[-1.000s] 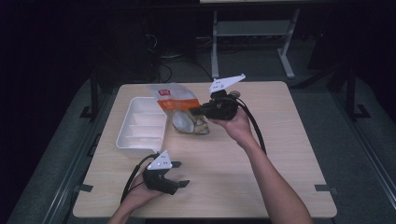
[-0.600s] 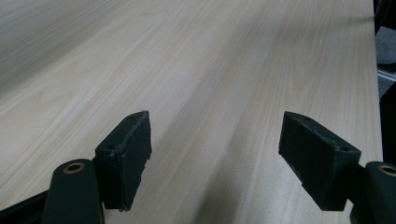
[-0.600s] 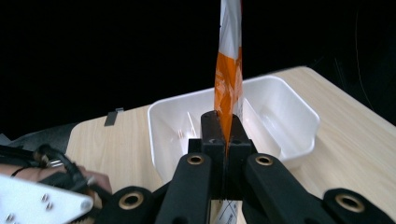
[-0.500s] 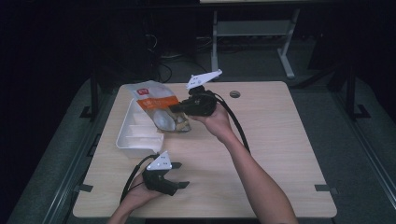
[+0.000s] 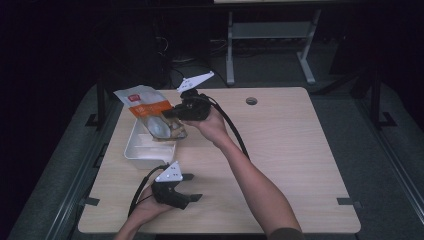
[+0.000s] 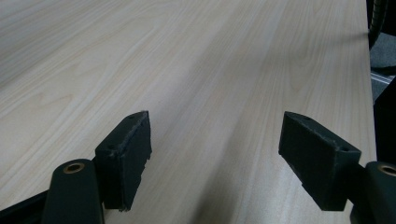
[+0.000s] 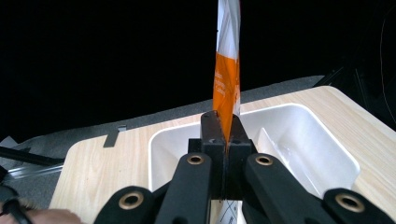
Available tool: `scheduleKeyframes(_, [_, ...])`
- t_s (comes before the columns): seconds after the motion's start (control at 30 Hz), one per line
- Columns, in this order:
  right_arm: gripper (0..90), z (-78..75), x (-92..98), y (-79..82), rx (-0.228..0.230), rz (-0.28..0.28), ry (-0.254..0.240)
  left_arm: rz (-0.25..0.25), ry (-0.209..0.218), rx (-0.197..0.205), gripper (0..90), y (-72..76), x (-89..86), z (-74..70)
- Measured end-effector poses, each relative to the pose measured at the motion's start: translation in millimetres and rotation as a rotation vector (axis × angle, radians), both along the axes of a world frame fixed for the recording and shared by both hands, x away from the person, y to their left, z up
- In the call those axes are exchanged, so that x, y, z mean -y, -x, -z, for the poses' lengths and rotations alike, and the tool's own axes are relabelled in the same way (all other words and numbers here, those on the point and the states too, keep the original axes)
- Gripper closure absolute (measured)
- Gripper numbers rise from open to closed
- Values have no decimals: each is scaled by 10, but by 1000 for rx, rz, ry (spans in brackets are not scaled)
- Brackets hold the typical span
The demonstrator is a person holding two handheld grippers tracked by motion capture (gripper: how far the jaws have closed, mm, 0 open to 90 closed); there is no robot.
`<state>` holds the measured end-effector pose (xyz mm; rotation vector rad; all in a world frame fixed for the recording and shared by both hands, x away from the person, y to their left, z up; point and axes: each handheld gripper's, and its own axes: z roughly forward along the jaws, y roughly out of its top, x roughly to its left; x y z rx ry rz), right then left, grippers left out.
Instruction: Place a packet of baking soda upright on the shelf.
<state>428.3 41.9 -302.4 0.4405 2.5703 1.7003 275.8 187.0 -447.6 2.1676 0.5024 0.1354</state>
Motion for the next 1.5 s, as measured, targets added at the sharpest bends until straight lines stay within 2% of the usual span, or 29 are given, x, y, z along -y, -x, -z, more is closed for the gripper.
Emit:
scheduleKeyframes(0.4, [898,43,-277,-163,9,-3,5,-1,7,-5,249,-7,-16,1])
scheduleKeyframes(0.9, [897,342,-511,-294,-13,-17,-24,-11,13,-11,244,-14,-35,-3])
scheduleKeyframes(0.93, [897,399,-539,-313,-16,-19,-29,-10,12,-11,244,-14,-38,-5])
scheduleKeyframes(1.0, [898,420,-546,-318,-19,-19,-33,-11,11,-8,244,-17,-44,-9])
scheduleKeyframes(1.07, [898,542,-560,-325,-29,-14,-59,-11,12,-12,244,-20,-50,-11])
scheduleKeyframes(1.13, [898,611,-564,-326,-39,-9,-65,-17,17,-9,243,-27,-66,-23])
scheduleKeyframes(1.3, [897,754,-542,-332,-60,4,-92,-26,18,-8,237,-32,-79,-27])
scheduleKeyframes(1.33, [896,820,-521,-325,-71,18,-99,-24,17,-8,237,-30,-72,-25])
scheduleKeyframes(1.43, [893,868,-505,-320,-65,28,-90,-19,9,-7,237,-27,-60,-21])
scheduleKeyframes(1.5, [890,926,-481,-326,-69,34,-63,-13,3,-6,237,-22,-43,-15])
